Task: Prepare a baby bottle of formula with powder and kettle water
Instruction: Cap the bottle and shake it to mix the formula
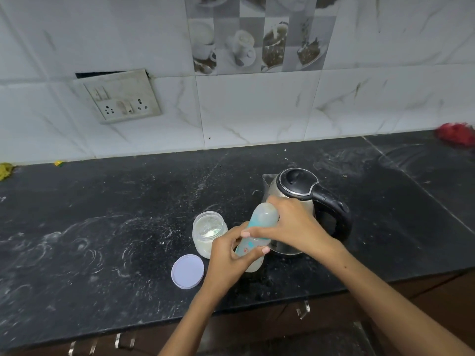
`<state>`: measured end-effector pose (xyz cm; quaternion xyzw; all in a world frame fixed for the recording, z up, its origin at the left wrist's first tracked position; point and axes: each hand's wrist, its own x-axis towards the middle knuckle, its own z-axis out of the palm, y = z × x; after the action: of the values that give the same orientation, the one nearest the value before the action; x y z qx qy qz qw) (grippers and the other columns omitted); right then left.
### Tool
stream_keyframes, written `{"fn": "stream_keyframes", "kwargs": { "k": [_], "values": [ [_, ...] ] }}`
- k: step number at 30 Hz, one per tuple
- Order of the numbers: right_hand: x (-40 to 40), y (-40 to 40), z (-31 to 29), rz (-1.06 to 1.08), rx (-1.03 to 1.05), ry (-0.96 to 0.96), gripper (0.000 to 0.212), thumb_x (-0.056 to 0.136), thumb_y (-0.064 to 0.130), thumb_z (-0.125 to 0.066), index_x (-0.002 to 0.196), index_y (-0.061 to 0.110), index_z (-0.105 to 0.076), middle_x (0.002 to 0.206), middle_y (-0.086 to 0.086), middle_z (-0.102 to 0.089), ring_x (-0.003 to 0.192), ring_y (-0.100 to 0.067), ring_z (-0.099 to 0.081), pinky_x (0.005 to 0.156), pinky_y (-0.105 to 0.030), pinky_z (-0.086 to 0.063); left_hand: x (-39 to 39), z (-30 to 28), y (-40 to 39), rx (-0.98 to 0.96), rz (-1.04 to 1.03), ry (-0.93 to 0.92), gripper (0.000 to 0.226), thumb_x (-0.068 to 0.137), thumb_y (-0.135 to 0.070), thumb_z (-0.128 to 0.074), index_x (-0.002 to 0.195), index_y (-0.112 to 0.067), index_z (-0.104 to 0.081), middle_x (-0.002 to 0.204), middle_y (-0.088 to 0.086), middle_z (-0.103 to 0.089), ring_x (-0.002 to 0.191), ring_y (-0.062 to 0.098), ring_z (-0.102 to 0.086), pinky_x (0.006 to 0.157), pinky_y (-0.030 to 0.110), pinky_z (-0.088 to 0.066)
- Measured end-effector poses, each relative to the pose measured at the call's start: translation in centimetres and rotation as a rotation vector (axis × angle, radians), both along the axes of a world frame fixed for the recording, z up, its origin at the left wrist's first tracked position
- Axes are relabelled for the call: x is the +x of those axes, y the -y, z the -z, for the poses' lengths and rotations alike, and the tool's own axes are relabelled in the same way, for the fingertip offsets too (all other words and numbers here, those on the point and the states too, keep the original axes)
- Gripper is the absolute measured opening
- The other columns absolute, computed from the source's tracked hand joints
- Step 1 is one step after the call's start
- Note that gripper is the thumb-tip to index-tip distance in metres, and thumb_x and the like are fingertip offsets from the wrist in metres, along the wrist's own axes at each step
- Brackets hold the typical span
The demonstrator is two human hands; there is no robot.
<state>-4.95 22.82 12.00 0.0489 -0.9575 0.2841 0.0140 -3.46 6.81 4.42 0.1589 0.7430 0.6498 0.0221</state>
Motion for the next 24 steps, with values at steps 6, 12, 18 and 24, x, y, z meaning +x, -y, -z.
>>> {"fn": "stream_keyframes", "kwargs": {
  "k": [6,12,18,24],
  "values": [
    [0.4,-2.7,-0.1,-0.301,-0.7,0.353,0.083,0.072,0.001,-0.082,0.141,0.021,-0.04,0.131,-0.001,-0.058,0.121,-0.014,-0.059,0.101,-0.03,-0.049,-0.5,-0.6,0.1,0.039,0.039,0.038,0.048,0.076,-0.027,-0.077,0.122,-0.019,-0.064,0.116,-0.003,-0.07,0.112,0.017,-0.064,0.098,0.037,-0.05],
    [1.0,-0.5,1.2,0.059,-0.403,-0.021,0.048,0.056,0.051,-0.087,0.094,0.029,-0.067,0.089,0.007,-0.07,0.083,-0.006,-0.066,0.074,-0.029,-0.057,-0.4,-1.3,-0.9,0.071,0.066,0.027,0.043,0.078,-0.014,-0.077,0.119,-0.018,-0.065,0.116,-0.005,-0.07,0.113,0.014,-0.063,0.098,0.033,-0.05],
    [0.9,-2.5,-0.2,-0.189,-0.848,0.288,0.074,0.074,-0.004,-0.078,0.137,0.018,-0.045,0.129,-0.003,-0.062,0.118,-0.015,-0.061,0.101,-0.031,-0.049,-0.7,-1.9,-0.1,0.098,0.094,0.045,0.046,0.076,-0.022,-0.077,0.12,-0.018,-0.064,0.114,-0.004,-0.071,0.109,0.015,-0.066,0.091,0.022,-0.05],
    [0.7,-0.6,0.8,-0.067,-0.575,0.139,0.056,0.067,0.032,-0.087,0.116,0.025,-0.06,0.111,0.006,-0.067,0.103,-0.009,-0.066,0.09,-0.032,-0.056,-0.2,-1.9,-0.3,0.112,0.104,0.072,0.038,0.08,-0.01,-0.075,0.117,-0.016,-0.066,0.112,-0.002,-0.072,0.109,0.015,-0.066,0.093,0.028,-0.051]
  ]
}}
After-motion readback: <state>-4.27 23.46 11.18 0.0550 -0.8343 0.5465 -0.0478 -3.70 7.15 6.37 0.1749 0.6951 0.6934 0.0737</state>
